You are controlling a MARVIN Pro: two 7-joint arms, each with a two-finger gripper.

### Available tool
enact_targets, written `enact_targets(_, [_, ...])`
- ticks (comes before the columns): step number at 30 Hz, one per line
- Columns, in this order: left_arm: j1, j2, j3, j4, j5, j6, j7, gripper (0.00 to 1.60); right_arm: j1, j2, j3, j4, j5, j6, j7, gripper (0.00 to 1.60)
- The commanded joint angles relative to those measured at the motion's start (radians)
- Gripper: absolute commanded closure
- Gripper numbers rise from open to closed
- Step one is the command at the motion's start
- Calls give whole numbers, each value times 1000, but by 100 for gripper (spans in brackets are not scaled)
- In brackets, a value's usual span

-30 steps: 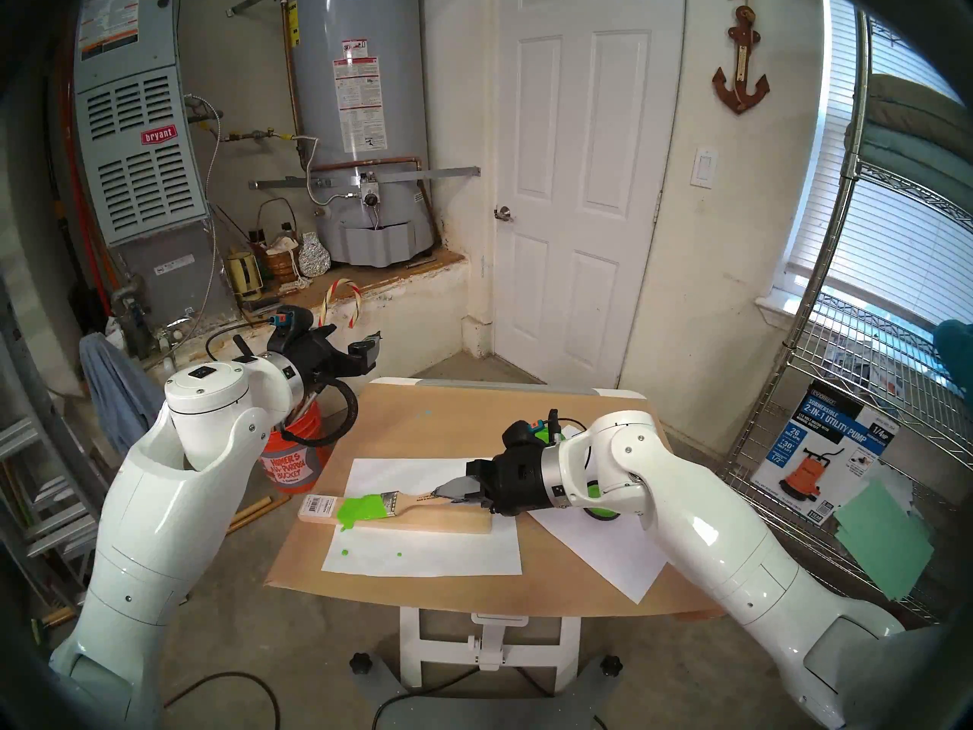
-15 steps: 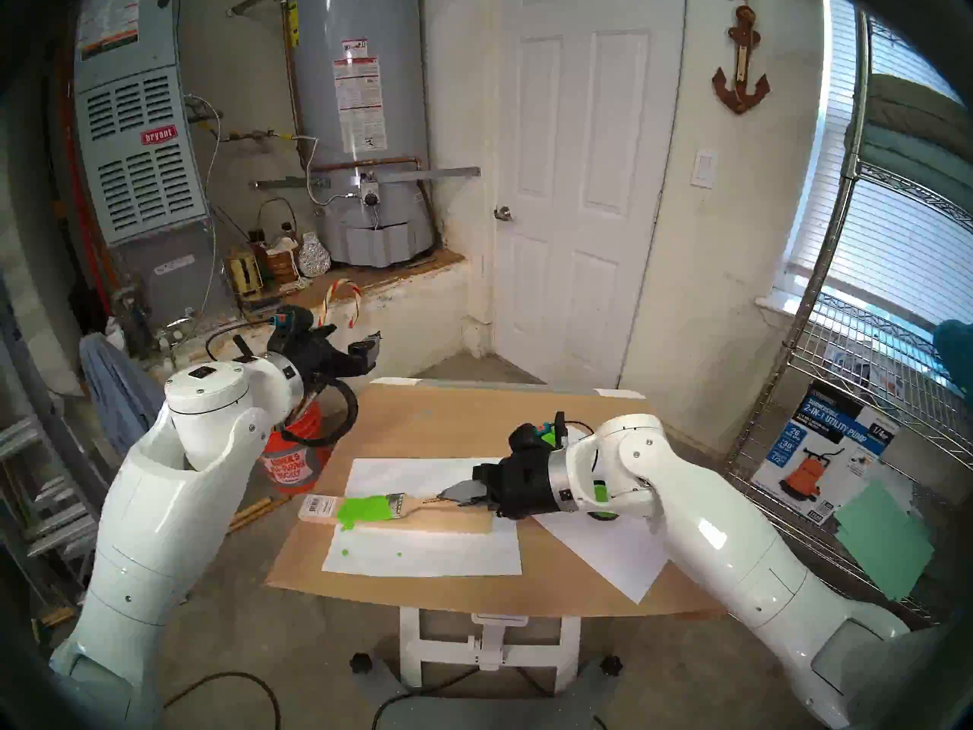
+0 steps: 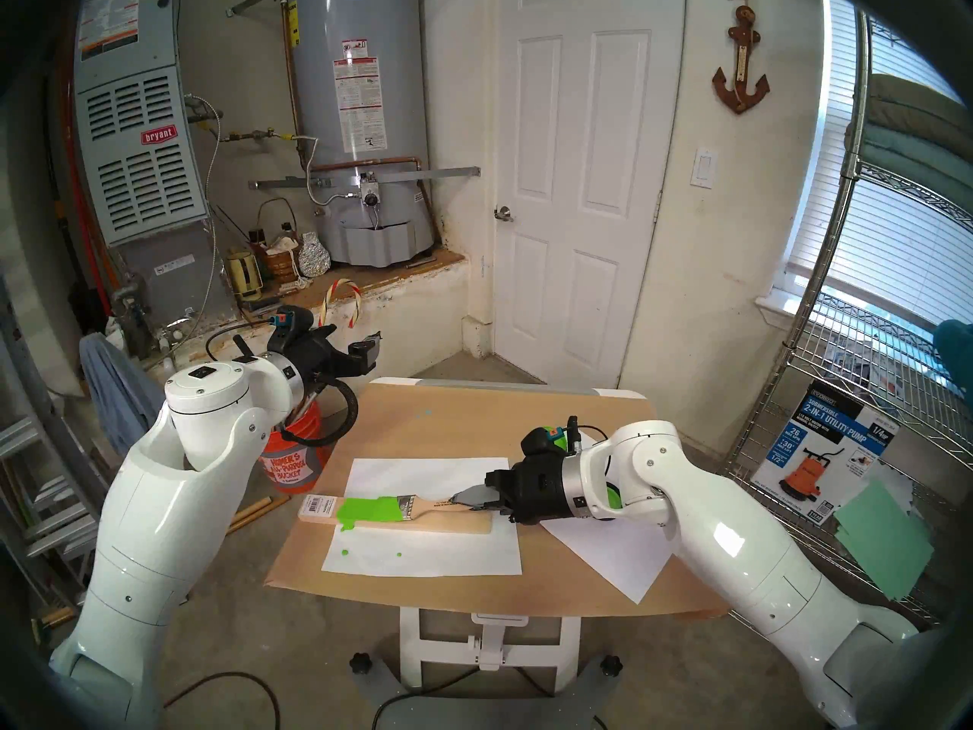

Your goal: Pick up brush, dip the brush into paint, and paint the wood

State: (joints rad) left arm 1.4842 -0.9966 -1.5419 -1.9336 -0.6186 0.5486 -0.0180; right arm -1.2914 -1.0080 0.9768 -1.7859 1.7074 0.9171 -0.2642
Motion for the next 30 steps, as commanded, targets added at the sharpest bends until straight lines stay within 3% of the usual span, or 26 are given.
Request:
enact_targets(1, [-9, 2, -10, -17, -2, -3, 0, 0, -11, 30, 14, -42, 9, 12, 0, 160])
enact_targets(30, [-9, 1, -10, -17, -2, -3, 0, 0, -53, 107, 71, -77, 2, 33, -17, 160])
